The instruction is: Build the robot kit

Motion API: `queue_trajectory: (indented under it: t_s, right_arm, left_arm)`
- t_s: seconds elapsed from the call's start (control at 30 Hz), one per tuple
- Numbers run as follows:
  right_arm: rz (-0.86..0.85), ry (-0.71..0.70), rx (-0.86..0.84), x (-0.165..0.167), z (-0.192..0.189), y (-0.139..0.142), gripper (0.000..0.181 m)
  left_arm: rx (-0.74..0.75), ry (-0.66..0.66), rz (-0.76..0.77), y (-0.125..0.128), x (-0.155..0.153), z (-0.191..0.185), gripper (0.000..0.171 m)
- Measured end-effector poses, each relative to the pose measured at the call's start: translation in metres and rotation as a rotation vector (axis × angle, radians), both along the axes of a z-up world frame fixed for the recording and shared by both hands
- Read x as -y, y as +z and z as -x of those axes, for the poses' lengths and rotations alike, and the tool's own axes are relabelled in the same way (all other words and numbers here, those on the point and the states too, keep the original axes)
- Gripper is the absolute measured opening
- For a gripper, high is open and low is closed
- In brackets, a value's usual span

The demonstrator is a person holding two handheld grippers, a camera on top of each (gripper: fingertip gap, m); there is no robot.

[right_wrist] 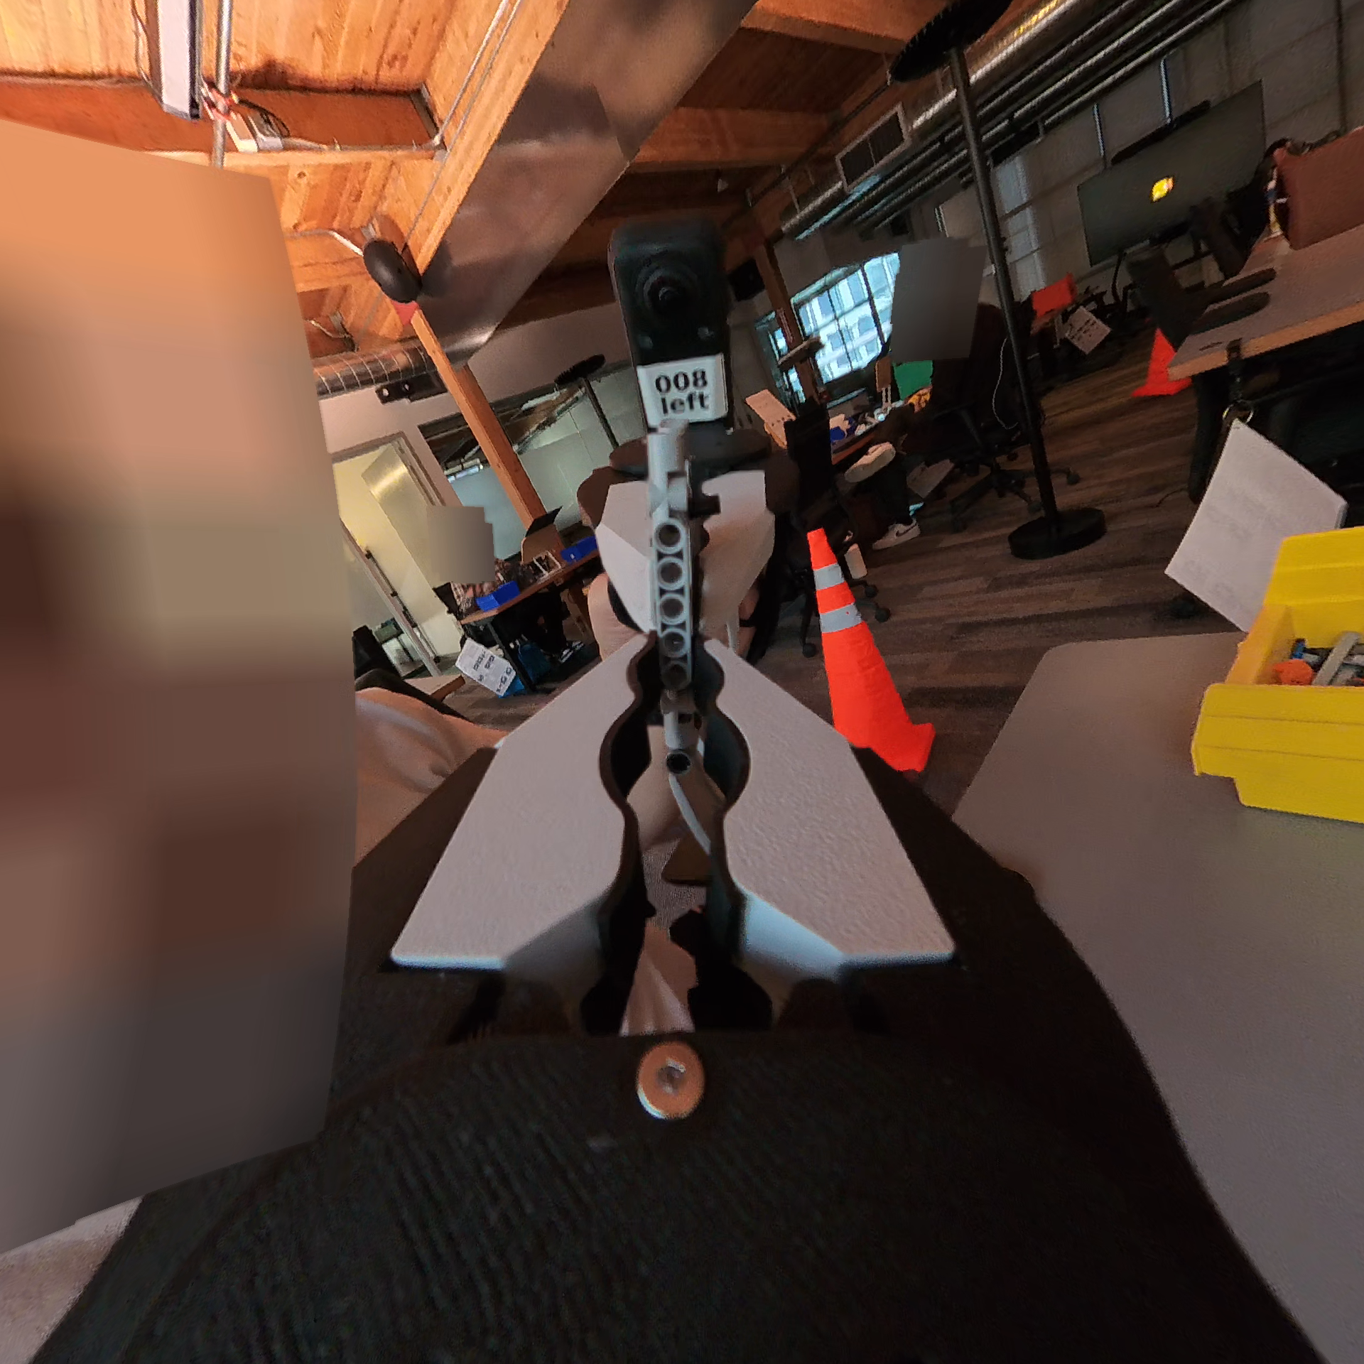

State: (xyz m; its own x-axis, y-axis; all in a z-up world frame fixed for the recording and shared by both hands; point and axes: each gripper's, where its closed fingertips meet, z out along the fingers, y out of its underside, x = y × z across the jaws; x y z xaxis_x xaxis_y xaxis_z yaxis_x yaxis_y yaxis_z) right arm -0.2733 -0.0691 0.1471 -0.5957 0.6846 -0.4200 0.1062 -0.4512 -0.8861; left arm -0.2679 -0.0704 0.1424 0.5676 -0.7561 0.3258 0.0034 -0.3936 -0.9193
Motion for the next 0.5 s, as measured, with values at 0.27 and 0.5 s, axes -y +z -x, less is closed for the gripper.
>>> queue_trajectory:
  t_s: [0.27, 0.5]
  right_arm:
    - [-0.006, 0.006, -0.02, 0.0033, -0.001, 0.0035, 0.005]
    - [0.058, 0.055, -0.029, 0.0067, -0.0016, 0.007, 0.007]
  left_arm:
    - [-0.023, -0.004, 0.001, 0.002, 0.004, -0.001, 0.005]
    - [-0.024, -0.01, -0.011, 0.0045, 0.0077, -0.0013, 0.005]
